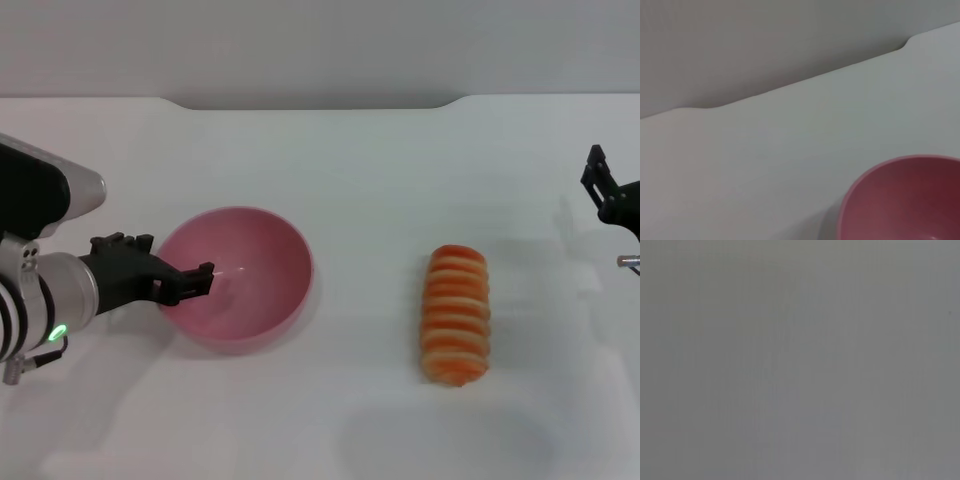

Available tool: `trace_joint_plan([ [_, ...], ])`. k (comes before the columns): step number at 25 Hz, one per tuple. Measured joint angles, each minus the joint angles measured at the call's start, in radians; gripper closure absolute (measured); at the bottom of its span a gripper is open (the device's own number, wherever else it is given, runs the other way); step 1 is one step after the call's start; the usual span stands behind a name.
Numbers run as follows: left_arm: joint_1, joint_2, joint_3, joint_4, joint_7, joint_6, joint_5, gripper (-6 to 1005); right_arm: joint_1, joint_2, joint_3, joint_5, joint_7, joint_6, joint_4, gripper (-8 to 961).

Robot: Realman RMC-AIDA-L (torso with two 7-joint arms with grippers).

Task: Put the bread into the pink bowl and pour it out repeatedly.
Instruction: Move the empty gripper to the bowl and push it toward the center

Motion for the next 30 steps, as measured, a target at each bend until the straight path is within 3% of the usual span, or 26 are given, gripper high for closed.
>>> trace_joint_plan([
  [10,-0.013,0.000,-0.001,-0.013,0.000,-0.008,0.013,142,0.000,0.000,-0.007,-0.002,0.000,0.001,-0.004,202],
  [15,-0.019,0.000,0.003,-0.016,0.000,-0.013,0.021,312,-0.003,0.000,-0.010,-0.002,0.000,0.001,-0.005,202],
  [20,-0.055,0.000,0.003,-0.037,-0.019,-0.060,0.041,386,-0.005,0.000,-0.012,-0.003,0.000,0.001,-0.006,202],
  [30,-0.056,-0.004,0.059,0.005,-0.152,-0.054,0.218,675,-0.006,0.000,-0.012,-0.005,0.000,0.001,-0.013,202],
])
